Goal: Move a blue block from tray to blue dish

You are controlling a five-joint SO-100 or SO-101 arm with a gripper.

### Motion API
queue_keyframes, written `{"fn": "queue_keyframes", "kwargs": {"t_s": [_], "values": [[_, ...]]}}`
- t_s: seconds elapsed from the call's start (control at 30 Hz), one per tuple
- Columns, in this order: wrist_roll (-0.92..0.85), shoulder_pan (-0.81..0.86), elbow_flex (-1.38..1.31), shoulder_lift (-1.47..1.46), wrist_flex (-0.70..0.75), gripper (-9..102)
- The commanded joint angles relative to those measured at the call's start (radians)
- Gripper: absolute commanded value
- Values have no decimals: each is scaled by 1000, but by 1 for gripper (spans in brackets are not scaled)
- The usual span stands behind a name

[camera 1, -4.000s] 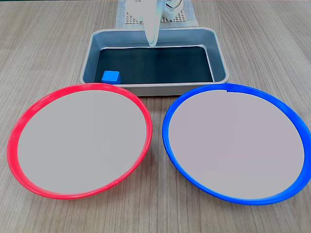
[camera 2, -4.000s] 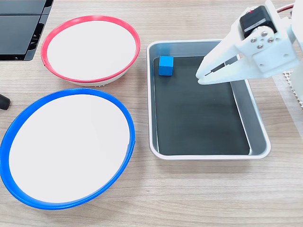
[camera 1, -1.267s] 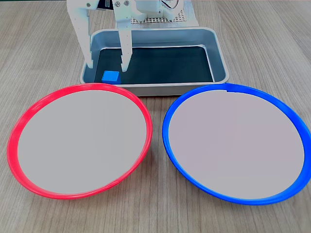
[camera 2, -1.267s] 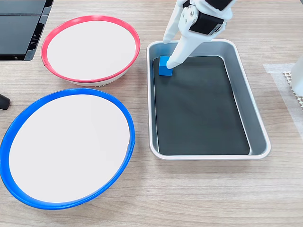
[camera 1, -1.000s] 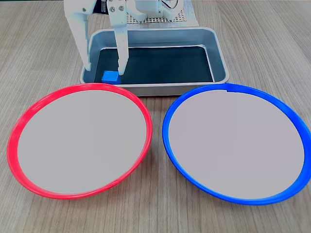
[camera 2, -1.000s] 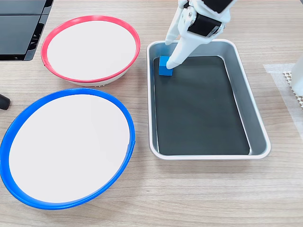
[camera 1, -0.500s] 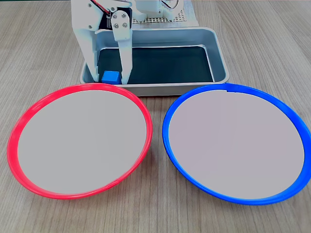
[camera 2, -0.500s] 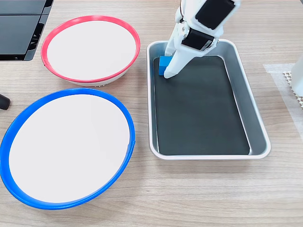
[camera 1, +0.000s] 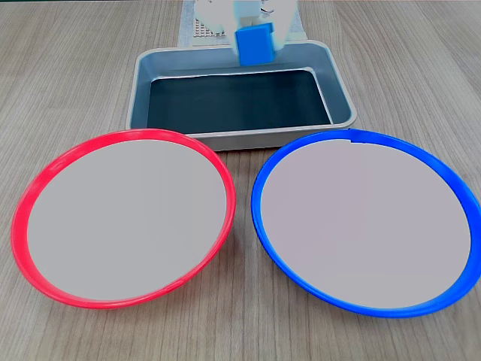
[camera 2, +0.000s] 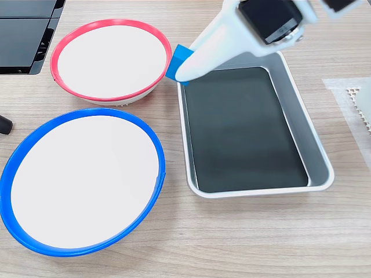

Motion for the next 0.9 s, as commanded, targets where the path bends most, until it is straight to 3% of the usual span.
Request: {"fn": "queue_keyframes", "kwargs": {"t_s": [0.0, 0.13, 0.4, 0.87], "values": [[149, -118, -137, -35, 66, 0], [265, -169, -287, -307, -21, 0], [235, -118, -589, -818, -61, 0], [242, -100, -853, -1126, -144, 0]]}}
